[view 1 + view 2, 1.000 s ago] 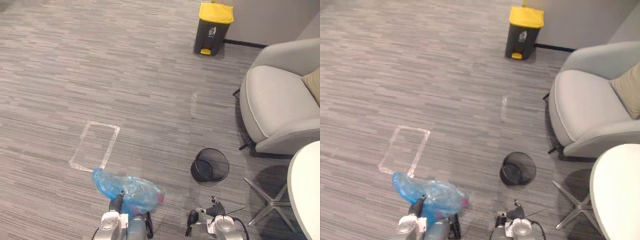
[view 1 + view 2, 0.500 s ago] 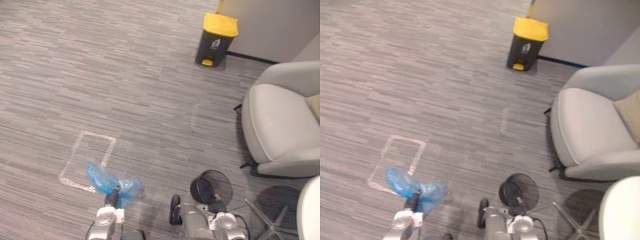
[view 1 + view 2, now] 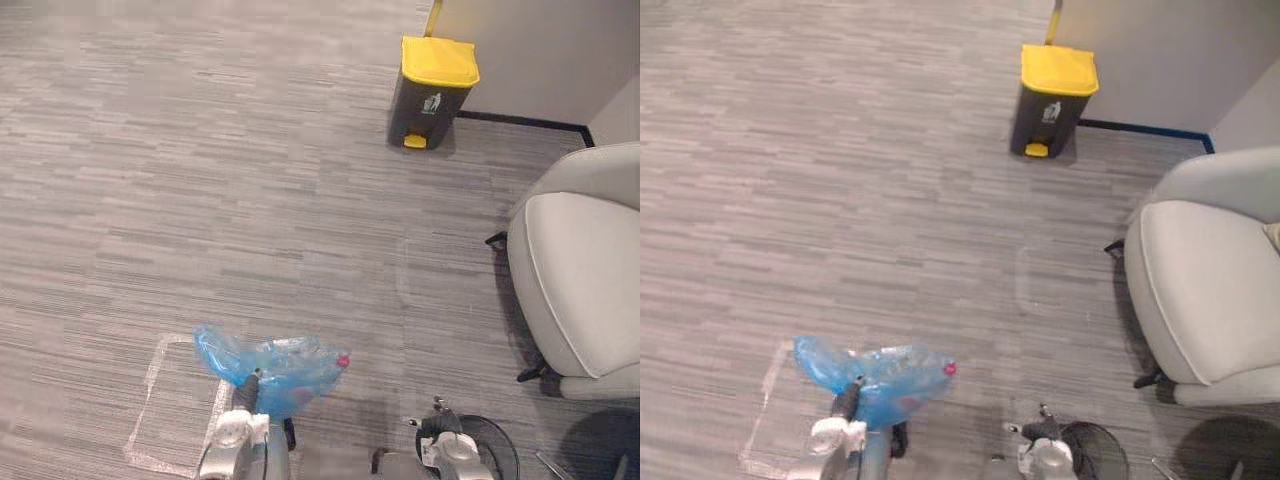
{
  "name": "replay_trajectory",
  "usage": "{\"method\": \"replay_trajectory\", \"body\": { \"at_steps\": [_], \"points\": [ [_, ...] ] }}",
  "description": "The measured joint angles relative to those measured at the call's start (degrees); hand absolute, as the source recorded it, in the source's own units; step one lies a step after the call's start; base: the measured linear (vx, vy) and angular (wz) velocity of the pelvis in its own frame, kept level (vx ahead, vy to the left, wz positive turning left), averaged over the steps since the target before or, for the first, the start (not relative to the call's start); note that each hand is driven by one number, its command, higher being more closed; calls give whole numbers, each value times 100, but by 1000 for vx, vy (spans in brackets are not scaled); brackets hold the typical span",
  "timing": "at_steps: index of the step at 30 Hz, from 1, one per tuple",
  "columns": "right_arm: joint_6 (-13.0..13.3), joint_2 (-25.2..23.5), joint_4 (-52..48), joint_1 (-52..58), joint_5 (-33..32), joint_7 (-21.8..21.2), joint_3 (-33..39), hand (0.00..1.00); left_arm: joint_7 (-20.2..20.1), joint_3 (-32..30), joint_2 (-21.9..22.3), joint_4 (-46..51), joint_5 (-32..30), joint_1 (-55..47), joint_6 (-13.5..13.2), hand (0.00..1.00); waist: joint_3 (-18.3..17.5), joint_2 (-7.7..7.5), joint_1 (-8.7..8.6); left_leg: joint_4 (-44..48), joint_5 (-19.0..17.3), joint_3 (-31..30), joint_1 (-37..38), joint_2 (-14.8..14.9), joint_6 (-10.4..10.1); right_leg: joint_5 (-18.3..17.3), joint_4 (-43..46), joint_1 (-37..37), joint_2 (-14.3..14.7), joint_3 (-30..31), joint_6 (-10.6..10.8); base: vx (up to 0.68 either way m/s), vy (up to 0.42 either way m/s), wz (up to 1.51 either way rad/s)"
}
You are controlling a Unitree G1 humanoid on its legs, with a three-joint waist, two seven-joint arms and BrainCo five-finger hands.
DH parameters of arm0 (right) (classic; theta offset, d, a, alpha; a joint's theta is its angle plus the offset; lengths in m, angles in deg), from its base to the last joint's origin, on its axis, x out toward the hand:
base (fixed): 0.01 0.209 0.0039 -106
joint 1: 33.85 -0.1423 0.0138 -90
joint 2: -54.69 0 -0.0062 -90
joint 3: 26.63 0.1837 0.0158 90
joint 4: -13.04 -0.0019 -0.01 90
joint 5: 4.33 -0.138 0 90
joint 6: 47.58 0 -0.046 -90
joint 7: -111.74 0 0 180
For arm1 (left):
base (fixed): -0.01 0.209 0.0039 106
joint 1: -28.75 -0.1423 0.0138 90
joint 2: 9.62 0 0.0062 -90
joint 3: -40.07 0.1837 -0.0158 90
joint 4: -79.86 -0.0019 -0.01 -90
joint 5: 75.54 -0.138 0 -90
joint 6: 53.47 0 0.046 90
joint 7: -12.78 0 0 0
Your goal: Gather rubbish on tea table into small bin, then transfer packed bag to large trash can.
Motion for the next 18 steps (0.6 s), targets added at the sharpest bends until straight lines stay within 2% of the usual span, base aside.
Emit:
{"method": "replay_trajectory", "body": {
  "at_steps": [1,2,3,4,5,6,7,8,9,10,11,12,13,14,15,16,17,18],
  "points": [
    [4,-12,-25,-54,2,-17,-4,0,0,-2,-6,-1,0,-37,14,100,5,8,14,5,-138,188,231,-29,97,12,611,-217,-79,274,42,339,187,-72],
    [18,-35,-42,-89,2,-27,-18,0,1,12,-4,15,0,-175,17,100,3,19,1,-80,-253,360,527,-58,167,169,1469,-548,-150,462,316,587,263,-73],
    [19,-38,-45,-88,2,-32,-66,0,5,37,-38,92,-2,-221,32,100,11,32,-72,-252,-359,466,887,-92,239,290,2501,-928,-152,554,756,426,163,-46],
    [19,-37,-45,-76,2,-32,-71,0,15,61,-70,100,-2,-220,34,100,14,36,-89,-348,-399,477,1061,-108,259,245,2960,-1142,-115,523,721,487,112,-27],
    [19,-29,-47,-78,2,-32,-79,0,32,78,-127,104,-2,-199,37,100,35,69,-106,-544,-455,512,1355,-106,245,56,3551,-1512,4,408,420,423,37,-23],
    [18,6,-48,-131,2,-26,-183,0,72,79,-188,98,0,-174,47,100,74,124,-132,-827,-454,546,1742,-92,243,-193,3752,-1878,145,115,118,519,25,-24],
    [27,24,-56,-118,-11,-31,-215,0,91,76,-208,98,1,-159,47,100,96,156,-152,-918,-454,581,1884,-58,243,-263,3693,-2016,211,-30,-11,365,-26,-30],
    [37,55,-101,-179,1,-25,-250,0,117,63,-255,97,1,-128,48,100,142,228,-173,-1044,-454,657,2131,37,243,-367,3331,-2306,378,-358,-238,441,-88,-30],
    [51,104,-143,-264,1,-28,-307,0,121,57,-286,98,1,-58,47,100,187,304,-194,-1115,-453,661,2327,146,243,-311,2644,-2594,527,-726,-383,443,-104,-24],
    [59,119,-148,-297,0,-28,-309,0,121,53,-293,98,1,-29,45,100,200,323,-210,-1153,-454,658,2400,176,242,-202,2264,-2684,572,-830,-416,554,-147,2],
    [57,160,-147,-324,3,-25,-359,0,122,53,-302,99,1,5,38,100,197,315,-254,-1326,-460,645,2636,181,225,315,1165,-2717,662,-977,-417,528,-127,34],
    [50,180,-137,-231,12,-27,-435,0,122,62,-388,97,1,-6,14,100,151,121,-313,-1485,-525,580,2917,-13,69,1521,65,-2611,630,-944,-502,548,-134,41],
    [57,205,-138,-214,5,-31,-418,0,123,58,-364,63,-1,3,13,100,174,151,-353,-1504,-581,482,3038,31,-32,1884,170,-2576,659,-873,-959,533,-128,11],
    [29,295,-129,-330,56,-23,-406,0,125,51,-254,-15,-2,-2,20,100,137,420,-326,-1411,-629,441,3099,296,-175,1569,542,-2635,887,-895,-944,401,-119,-18],
    [31,334,-137,-339,94,-22,-399,0,122,55,-241,-14,-2,4,17,100,122,446,-340,-1231,-595,352,3055,342,-229,1362,696,-2682,924,-907,-952,470,-164,-27],
    [38,376,-139,-341,109,-27,-388,0,126,56,-212,-20,-15,50,11,100,124,454,-360,-778,-512,267,2886,446,-370,1137,849,-2661,948,-926,-1031,480,-200,1],
    [9,355,-74,-305,109,-28,-304,0,118,56,-155,-26,-35,100,12,100,138,485,-360,-8,-337,84,2610,615,-604,983,803,-2441,1011,-988,-1078,467,-205,9],
    [-4,316,-67,-260,102,-28,-231,0,109,48,-101,-20,-38,104,12,100,152,509,-364,540,-147,-33,2464,723,-711,938,681,-2205,1074,-1011,-1097,471,-179,12]
  ]
}}
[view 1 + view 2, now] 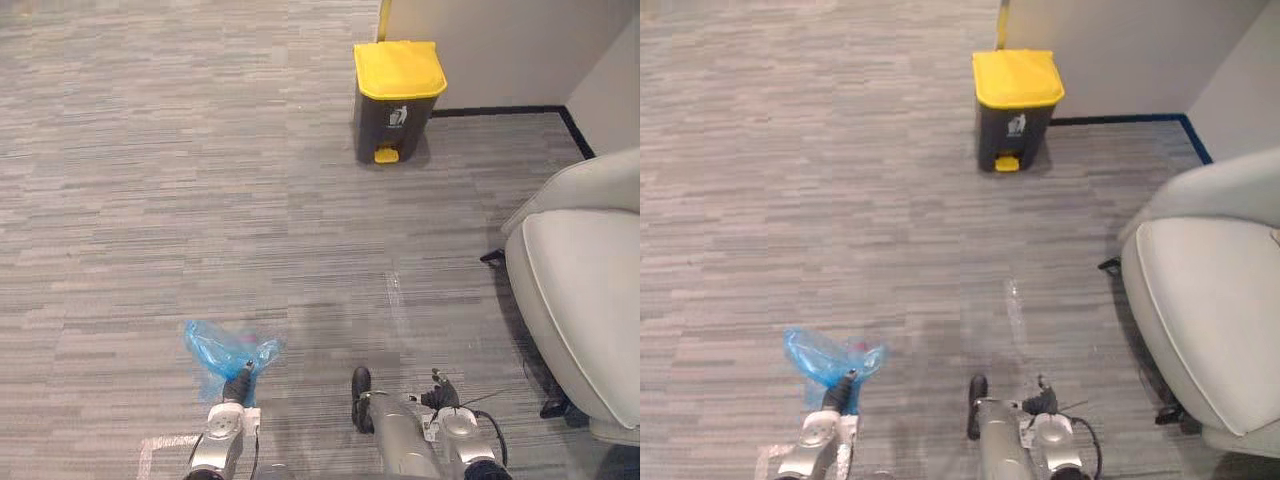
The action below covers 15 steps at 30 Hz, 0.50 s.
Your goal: Gather rubbish on tea table into small bin, then transfer packed bag to large trash can.
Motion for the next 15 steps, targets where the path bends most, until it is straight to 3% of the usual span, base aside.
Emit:
{"method": "replay_trajectory", "body": {
  "at_steps": [1,2,4,6,7,9,11,12,13,14,15],
  "points": [
    [-38,-71,-30,92,-1,11,20,0,-17,-8,76,7,-1,-23,2,100,12,-6,6,1017,181,-176,-308,184,-26,-48,-288,463,76,0,-44,526,-131,1],
    [-36,-114,-161,187,-3,11,17,0,-45,-32,173,86,0,-74,-1,100,23,-39,63,2146,-86,-140,-710,362,61,-98,-617,998,154,18,-88,437,-93,-5],
    [-25,-132,-287,292,-18,10,21,0,-85,-38,263,213,3,-178,-4,100,0,-97,157,2672,-321,2,-1207,398,260,-257,-855,1406,161,131,-128,321,-21,-26],
    [-26,-144,-283,229,-117,10,81,0,-137,-37,336,259,4,-204,-2,100,-19,-114,301,1984,-510,199,-1846,319,520,-268,-1099,1728,137,371,-27,357,44,-52],
    [-32,-181,-280,224,-117,9,109,0,-142,-37,339,259,1,-206,0,100,-12,-127,334,1615,-516,200,-1976,253,534,-287,-1140,1786,96,434,20,388,129,-47],
    [-34,-249,-260,190,-119,23,313,0,-142,-39,347,238,-3,-226,7,100,36,-218,356,-34,-350,17,-2178,-219,533,-406,-1212,2000,-163,611,232,375,166,-31],
    [-34,-197,-150,221,-118,53,327,0,-139,-38,378,228,-2,-243,6,100,16,-185,375,-1357,152,-289,-2206,-477,403,-514,-1371,2200,-267,767,451,379,254,-41],
    [-42,-101,-3,258,-116,68,311,0,-137,-38,392,184,-2,-280,5,100,-66,-33,411,-1723,622,-437,-2185,-453,291,-662,-1398,2260,-213,933,622,406,337,-68],
    [-64,-99,58,250,-116,81,299,0,-133,-44,372,94,-2,-279,8,100,-103,-12,455,-1611,911,-428,-2118,-490,416,-778,-1354,2332,-262,1088,714,510,410,-76],
    [-76,-173,79,317,-112,79,245,0,-132,-37,327,54,-3,-341,13,100,-201,-174,492,-1384,826,-380,-2135,-680,610,-926,-1267,2363,-432,1269,846,463,314,-60],
    [-73,-260,68,431,-105,77,236,0,-131,-35,266,4,-3,-383,21,100,-317,-387,488,-1251,516,-178,-2108,-883,698,-1074,-869,2230,-695,1417,990,463,291,-42]
  ]
}}
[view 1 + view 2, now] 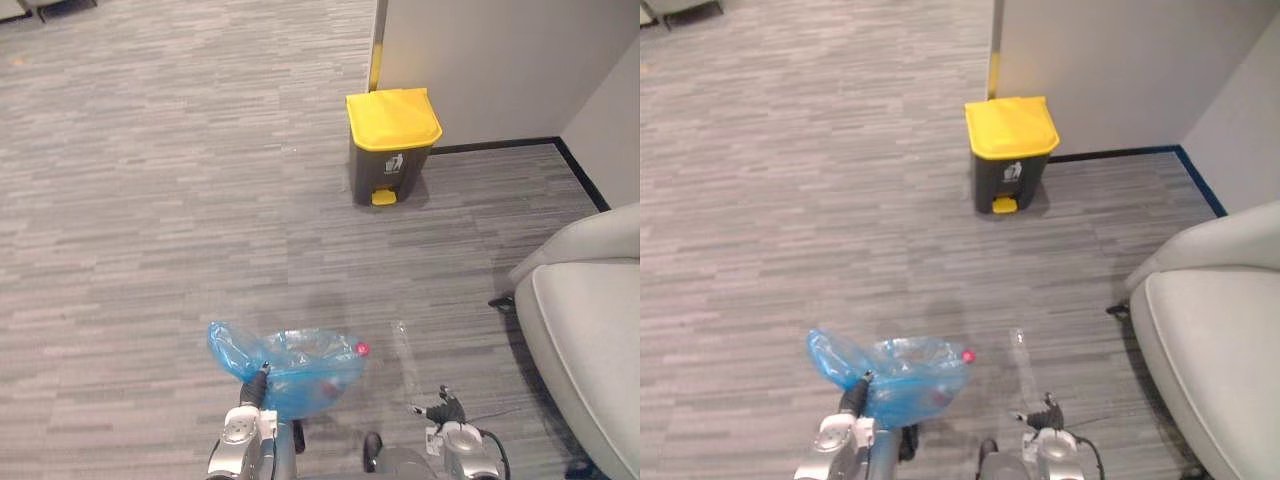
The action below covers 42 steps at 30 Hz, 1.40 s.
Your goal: Gather rubbish on tea table into small bin, then transfer packed bag to large trash can.
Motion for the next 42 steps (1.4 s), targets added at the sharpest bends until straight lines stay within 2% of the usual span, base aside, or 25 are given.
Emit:
{"method": "replay_trajectory", "body": {
  "at_steps": [2,3,4,7,10,12,13,14,15,16,19,20,21,23,25,28,29,30,31,32,34,36,39,40,42],
  "points": [
    [-4,-22,2,51,3,-6,9,0,-3,50,-11,-42,-1,52,29,100,-1,-27,-11,-18,-237,145,223,-127,114,10,1104,-440,-110,229,109,429,267,-37],
    [-4,-72,4,55,6,-18,-11,0,9,77,-24,-43,-2,-11,36,100,8,-45,-34,-161,-383,265,583,-202,192,159,2172,-849,-167,317,494,402,241,-41],
    [3,-101,-11,51,-10,-36,-6,0,18,107,-48,-43,-2,-37,37,100,10,-41,-43,-209,-433,298,722,-214,191,197,2557,-985,-163,319,606,404,190,-42],
    [20,-91,-41,-63,9,-82,-86,0,50,218,-253,-68,-1,-54,73,100,49,-8,-161,-381,-610,410,1400,-231,313,-120,3871,-1683,-122,-179,260,421,79,-15],
    [49,-25,-36,-317,11,-83,-208,0,144,197,-390,-80,5,145,77,100,197,161,-200,-674,-643,454,1888,6,315,-356,3153,-2317,145,-923,-174,477,-61,-7],
    [93,19,-45,-448,15,-81,-242,0,146,156,-397,-109,5,200,74,100,279,290,-252,-773,-643,436,2151,202,315,111,1737,-2557,372,-1194,-294,489,-132,13],
    [77,11,-28,-369,65,-79,-281,0,144,118,-463,-116,6,168,53,100,221,84,-281,-796,-765,348,2416,40,112,1372,298,-2424,381,-1048,-366,516,-155,34],
    [86,22,-22,-336,60,-83,-280,0,144,87,-478,-136,6,170,48,100,234,55,-298,-785,-847,295,2493,13,-8,1843,346,-2396,357,-969,-611,527,-170,22],
    [92,160,-31,-398,98,-77,-283,0,155,35,-322,-273,5,213,50,100,248,301,-273,-754,-967,215,2595,236,-109,1614,649,-2387,526,-1071,-652,421,-140,6],
    [82,184,-28,-441,133,-75,-285,0,148,2,-284,-310,0,222,36,100,210,335,-292,-527,-957,105,2529,325,-142,1329,759,-2394,568,-1112,-713,395,-148,4],
    [51,184,84,-385,133,-72,-176,0,134,-5,-140,-330,4,284,14,100,235,360,-297,988,-707,-31,2007,607,-480,941,762,-1997,657,-1270,-872,494,-220,20],
    [21,177,69,-321,113,-71,-201,0,118,-15,-80,-318,6,270,16,100,257,329,-279,1935,-410,-129,1713,730,-544,846,605,-1666,664,-1269,-900,413,-160,11],
    [19,157,16,-277,110,-70,-221,0,103,-17,-7,-266,24,251,16,100,298,309,-267,2941,-495,-81,1363,891,-513,766,407,-1248,681,-1283,-929,365,-99,0],
    [25,123,-177,-163,104,-69,-209,0,88,-13,105,-36,99,158,12,100,309,275,-198,3682,-806,123,849,1033,-379,605,162,-783,681,-1233,-990,367,-45,-17],
    [28,85,-203,-177,98,-68,-167,0,60,-16,187,36,116,131,11,100,290,228,-133,3308,-1005,345,414,1048,-203,592,-28,-517,666,-1090,-928,324,27,-35],
    [21,-28,-200,-212,93,-61,36,0,14,-19,187,33,110,147,19,100,324,173,-61,1851,-976,343,38,775,-190,519,-219,-253,517,-891,-768,317,121,-31],
    [16,-51,-183,-208,56,-35,99,0,5,-5,198,29,108,143,19,100,346,135,-44,936,-782,237,43,528,-201,457,-316,-93,391,-831,-654,361,187,-22],
    [13,3,-83,-138,1,-4,111,0,-9,7,224,3,108,123,17,100,302,181,-39,-132,-267,30,81,359,-265,364,-439,69,379,-780,-477,379,221,-26],
    [7,49,-18,-68,-5,11,107,0,-8,4,226,-28,107,114,17,100,238,295,-19,-351,288,-66,95,367,-302,292,-469,117,417,-708,-360,400,268,-38],
    [-16,50,112,-58,-6,28,90,0,-5,4,178,-122,107,111,20,100,214,208,24,-292,539,-37,175,266,-56,186,-462,197,336,-542,-209,409,254,-29],
    [-38,-56,115,47,-1,20,45,0,-5,6,33,-190,102,128,23,100,97,-34,17,-189,207,107,178,-13,56,73,-304,166,13,-461,-39,474,254,-15],
    [-45,-65,111,41,5,16,44,0,-9,76,22,-227,100,139,39,100,87,-41,22,-128,-62,243,381,-145,211,23,488,-81,-146,-261,48,379,213,-27],
    [-23,-101,97,-32,7,-30,37,0,10,218,-91,-239,99,62,85,100,93,-24,-38,-240,-427,428,1096,-280,379,48,3143,-1049,-268,68,508,410,188,-21],
    [-24,-96,101,-58,9,-32,34,0,15,236,-137,-240,100,63,86,100,95,-20,-51,-259,-453,418,1158,-287,390,4,3335,-1144,-260,46,499,375,73,12],
    [-25,-65,108,-199,19,-42,-25,0,44,250,-319,-248,101,123,85,100,147,70,-89,-599,-473,343,1593,-240,406,-295,3655,-1609,-158,-410,127,365,10,13]
  ]
}}
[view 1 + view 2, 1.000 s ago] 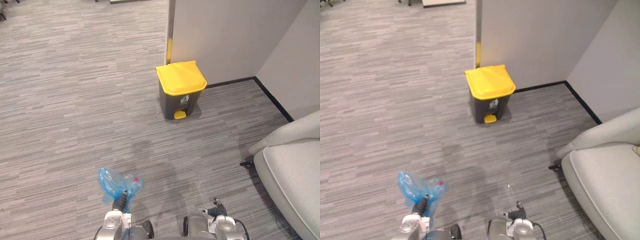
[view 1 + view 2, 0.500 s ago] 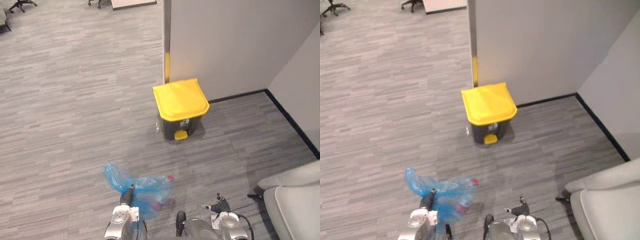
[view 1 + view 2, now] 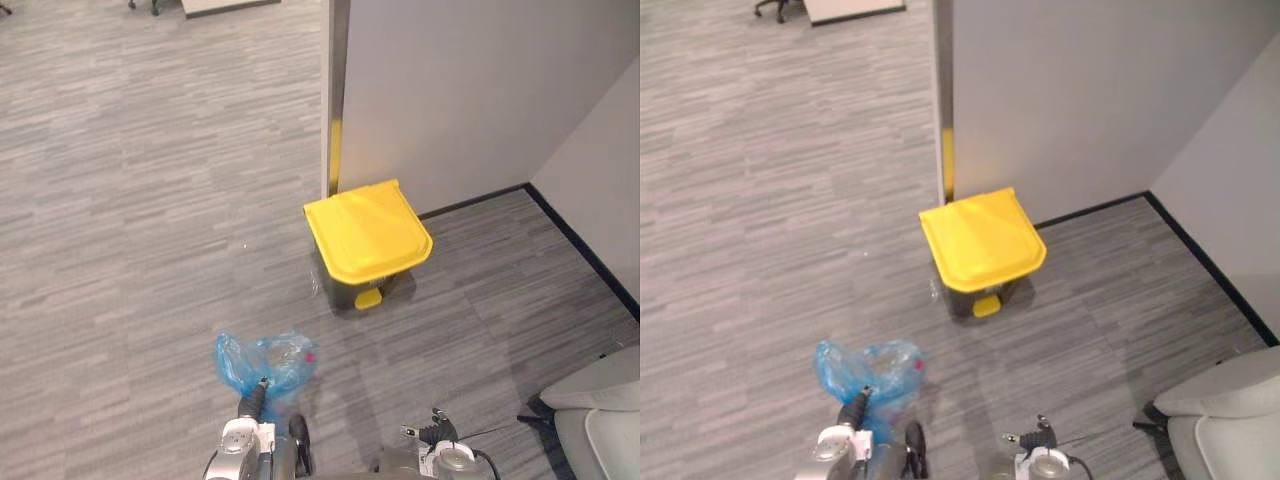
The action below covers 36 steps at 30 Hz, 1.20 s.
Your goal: Gather rubbish on tea table into small bin, then transfer packed bag to large trash can.
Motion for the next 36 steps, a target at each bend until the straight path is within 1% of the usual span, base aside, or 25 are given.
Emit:
{"method": "replay_trajectory", "body": {
  "at_steps": [1,2,3,4,5,6,7,8,11,13,14,15,16,17,18,19,20,21,22,24,26,29,31,33,36],
  "points": [
    [8,0,0,-48,6,-19,-13,0,15,-8,-44,-2,0,54,-1,100,33,56,-11,-89,0,-26,126,61,0,-75,-165,-148,86,-171,-136,352,-57,11],
    [37,30,-5,-137,55,-38,-35,0,45,-49,-69,-13,1,68,-2,100,84,152,-53,-147,0,-59,261,178,0,-132,-547,-319,232,-355,-250,335,-100,12],
    [64,61,-18,-191,88,-38,-43,0,70,-48,-83,-42,0,80,-2,100,110,212,-88,-148,0,-101,350,285,0,-72,-1099,-503,361,-507,-320,337,-119,15],
    [78,73,-22,-210,92,-38,-51,0,73,-47,-89,-68,0,89,-4,100,120,227,-105,-148,-1,-141,412,336,-2,120,-1607,-585,433,-575,-373,343,-149,24],
    [92,77,-22,-204,94,-36,-60,0,74,-42,-96,-104,0,94,-4,100,108,178,-116,-151,-26,-172,518,342,-45,649,-2500,-587,496,-600,-401,378,-170,43],
    [90,76,2,-112,86,-38,-63,0,72,-43,-159,-122,0,77,-15,100,71,5,-152,-144,-154,-293,676,204,-257,1970,-3352,-454,435,-538,-758,480,-210,34],
    [101,205,17,-158,110,-29,-46,0,91,-51,-10,-269,-2,110,-7,100,88,230,-125,-146,-274,-377,754,409,-421,1860,-3225,-377,587,-632,-809,406,-172,20],
    [92,271,30,-188,117,-32,-46,0,78,-43,43,-306,-4,124,-17,100,46,323,-113,-143,-273,-444,723,509,-439,1810,-3237,-368,676,-649,-828,359,-170,2],
    [57,352,148,-139,153,-27,69,0,56,-36,147,-323,-60,287,-60,100,54,337,-213,53,-86,-584,696,635,-602,1479,-3254,-163,733,-883,-921,279,-160,30],
    [52,381,138,12,123,-26,103,0,12,-38,224,-317,-63,315,-65,100,87,286,-199,995,-65,-583,497,725,-657,1394,-3491,299,736,-948,-940,238,-119,30],
    [53,374,123,82,97,-26,84,0,-42,-37,272,-301,-65,275,-68,100,107,229,-176,1726,19,-559,272,788,-841,1362,-3705,614,710,-937,-986,184,-53,7],
    [53,331,85,129,86,-28,63,0,-65,-34,320,-282,-65,257,-75,100,110,202,-146,2181,-104,-465,125,892,-855,1320,-3851,785,711,-934,-1008,152,-14,-5],
    [54,312,21,169,82,-23,72,0,-75,-36,400,-233,-63,208,-75,100,88,212,-125,2462,-372,-289,-117,1030,-778,1296,-3965,923,733,-938,-1035,131,21,-14],
    [61,295,-22,176,78,-25,93,0,-102,-37,453,-199,-62,178,-73,100,70,229,-119,2417,-525,-192,-343,1074,-695,1278,-3999,979,728,-932,-1019,132,35,-15],
    [62,269,-20,169,77,-25,138,0,-126,-37,469,-192,-62,167,-73,100,66,231,-100,2181,-571,-141,-466,1067,-682,1276,-4020,1013,713,-891,-992,134,66,-21],
    [59,222,-13,163,86,-19,210,0,-142,-40,465,-192,-71,150,-65,100,66,230,-76,1665,-544,-160,-548,1009,-673,1276,-4014,1037,690,-846,-918,135,104,-36],
    [34,229,8,170,80,-7,233,0,-141,-33,464,-196,-111,117,-4,100,32,285,-63,841,-153,-277,-526,894,-615,1246,-4006,1049,723,-735,-817,174,163,-46],
    [32,263,10,167,76,4,229,0,-136,-28,475,-196,-111,79,-2,100,-21,399,-64,419,275,-384,-550,908,-667,1229,-4006,1041,832,-643,-761,213,187,-64],
    [23,219,67,160,78,14,211,0,-127,-24,395,-224,-112,49,4,100,-113,351,-59,367,236,-317,-430,846,-695,1286,-4043,1067,819,-443,-621,205,157,-53],
    [38,156,89,209,53,16,176,0,-117,3,295,-226,-112,53,2,100,-235,215,-79,17,276,-233,-302,708,-628,1322,-4237,1083,712,-345,-542,174,125,-26],
    [31,151,110,212,34,19,171,0,-119,86,231,-236,-120,138,2,100,-281,134,-100,-243,328,-116,-208,569,-560,1366,-4385,1083,600,-253,-441,159,154,-12],
    [30,144,170,190,34,15,44,0,-109,85,132,-320,-124,160,4,100,-280,141,-102,-382,335,16,-14,450,-549,1421,-4586,1230,514,-83,-339,154,117,-24],
    [25,123,255,146,37,15,12,0,-92,81,42,-338,-124,135,4,100,-280,143,-102,-395,334,52,76,405,-549,1429,-4647,1309,504,-11,-328,106,52,-21],
    [26,126,259,105,42,16,13,0,-49,79,-82,-338,-124,153,1,100,-292,168,-102,-395,334,82,90,412,-549,1437,-4656,1294,512,64,-319,88,8,-17],
    [18,164,338,9,63,16,-17,0,-29,75,-125,-342,-120,85,-1,100,-285,188,-94,-391,328,240,201,439,-543,1447,-4548,1261,544,270,-306,67,-1,-33]
  ]
}}
